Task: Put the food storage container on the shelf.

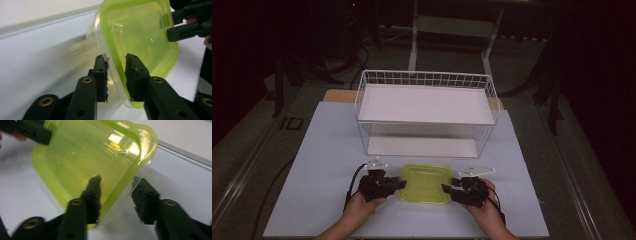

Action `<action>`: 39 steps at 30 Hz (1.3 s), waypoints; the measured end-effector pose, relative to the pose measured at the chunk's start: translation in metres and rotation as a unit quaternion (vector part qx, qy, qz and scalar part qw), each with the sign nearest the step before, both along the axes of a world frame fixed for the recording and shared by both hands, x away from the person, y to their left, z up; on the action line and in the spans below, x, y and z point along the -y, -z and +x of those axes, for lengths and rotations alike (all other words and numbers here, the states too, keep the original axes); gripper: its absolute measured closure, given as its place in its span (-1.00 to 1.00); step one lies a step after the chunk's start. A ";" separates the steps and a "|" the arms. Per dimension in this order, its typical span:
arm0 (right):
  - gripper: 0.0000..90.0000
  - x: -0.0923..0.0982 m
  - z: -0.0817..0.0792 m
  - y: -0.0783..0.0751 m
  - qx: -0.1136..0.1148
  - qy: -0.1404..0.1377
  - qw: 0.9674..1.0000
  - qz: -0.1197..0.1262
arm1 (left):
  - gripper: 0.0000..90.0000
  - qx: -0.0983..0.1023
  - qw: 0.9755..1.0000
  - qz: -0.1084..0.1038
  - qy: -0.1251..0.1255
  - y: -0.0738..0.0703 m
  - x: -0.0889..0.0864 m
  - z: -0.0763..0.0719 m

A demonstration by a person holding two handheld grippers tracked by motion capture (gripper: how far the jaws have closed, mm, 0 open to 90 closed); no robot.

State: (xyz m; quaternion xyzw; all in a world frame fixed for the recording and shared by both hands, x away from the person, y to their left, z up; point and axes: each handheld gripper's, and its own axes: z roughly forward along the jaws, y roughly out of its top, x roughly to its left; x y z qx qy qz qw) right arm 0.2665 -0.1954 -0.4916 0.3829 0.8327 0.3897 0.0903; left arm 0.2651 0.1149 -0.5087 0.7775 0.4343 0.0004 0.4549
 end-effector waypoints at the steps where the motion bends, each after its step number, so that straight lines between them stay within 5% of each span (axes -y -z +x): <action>1: 0.56 0.000 -0.001 -0.001 -0.007 0.004 1.000 0.010 | 0.70 0.005 1.000 0.009 -0.002 -0.001 0.000 -0.003; 7: 0.67 -0.003 -0.006 -0.008 -0.004 0.014 1.000 0.015 | 0.77 0.004 1.000 0.005 -0.017 -0.003 -0.002 -0.014; 14: 0.68 -0.003 -0.002 -0.022 0.022 0.019 0.999 0.025 | 0.77 0.031 0.999 -0.004 -0.020 -0.016 -0.003 -0.008; 26: 0.68 0.001 0.024 -0.041 0.034 0.045 0.997 0.052 | 0.78 0.066 0.998 -0.010 -0.023 -0.036 -0.001 0.022; 39: 0.67 -0.002 0.055 -0.024 0.025 0.066 0.996 0.049 | 0.78 0.064 0.997 0.008 -0.033 -0.022 0.003 0.055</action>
